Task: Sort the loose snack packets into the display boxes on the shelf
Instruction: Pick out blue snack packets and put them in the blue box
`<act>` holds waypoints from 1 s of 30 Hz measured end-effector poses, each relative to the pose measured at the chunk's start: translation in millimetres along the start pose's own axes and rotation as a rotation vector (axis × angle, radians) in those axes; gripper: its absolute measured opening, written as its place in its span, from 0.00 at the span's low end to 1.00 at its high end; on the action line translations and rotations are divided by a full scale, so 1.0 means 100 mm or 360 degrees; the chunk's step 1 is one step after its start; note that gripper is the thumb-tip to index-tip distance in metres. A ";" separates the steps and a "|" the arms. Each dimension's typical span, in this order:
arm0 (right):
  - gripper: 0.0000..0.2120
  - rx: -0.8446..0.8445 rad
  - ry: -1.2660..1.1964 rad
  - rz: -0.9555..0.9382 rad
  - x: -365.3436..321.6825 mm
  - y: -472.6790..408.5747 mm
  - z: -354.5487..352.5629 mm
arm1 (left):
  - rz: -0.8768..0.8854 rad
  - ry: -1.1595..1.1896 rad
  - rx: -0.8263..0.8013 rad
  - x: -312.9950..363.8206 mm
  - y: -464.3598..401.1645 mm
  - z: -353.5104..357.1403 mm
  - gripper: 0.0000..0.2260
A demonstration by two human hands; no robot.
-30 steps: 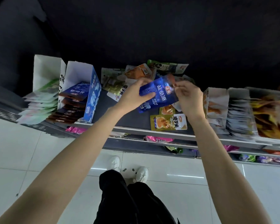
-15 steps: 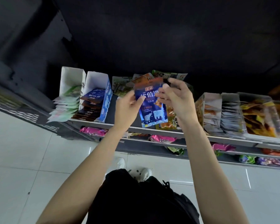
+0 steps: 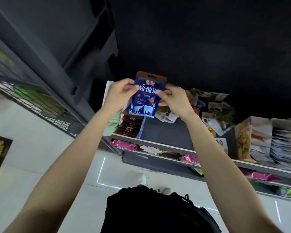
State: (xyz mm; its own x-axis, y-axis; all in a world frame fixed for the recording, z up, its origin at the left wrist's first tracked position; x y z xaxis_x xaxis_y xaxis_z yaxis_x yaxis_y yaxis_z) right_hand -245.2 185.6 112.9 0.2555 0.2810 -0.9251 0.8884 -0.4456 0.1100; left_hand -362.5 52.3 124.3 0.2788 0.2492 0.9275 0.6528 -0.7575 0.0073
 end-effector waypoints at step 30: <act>0.13 -0.0021 0.1235 -0.0135 0.65 -0.15 0.91 | -0.0058 -0.1770 -0.0325 -0.90 -0.07 0.12 0.12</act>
State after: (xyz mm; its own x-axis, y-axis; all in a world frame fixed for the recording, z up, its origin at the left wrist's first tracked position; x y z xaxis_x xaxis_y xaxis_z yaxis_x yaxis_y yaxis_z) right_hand -276.4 133.3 17.9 0.3758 0.8301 -0.4121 0.9201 -0.3871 0.0593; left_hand -383.6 43.0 36.6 0.8004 0.5943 0.0789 0.5744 -0.7979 0.1829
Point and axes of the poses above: each hand's wrist, its own y-axis away from the middle knuckle, its own z-axis out of the palm, x = y × z, the point moved 9 cm from there along -y, towards the middle knuckle, and after that the axes turned 7 degrees about -x, right-handed, at the moved point
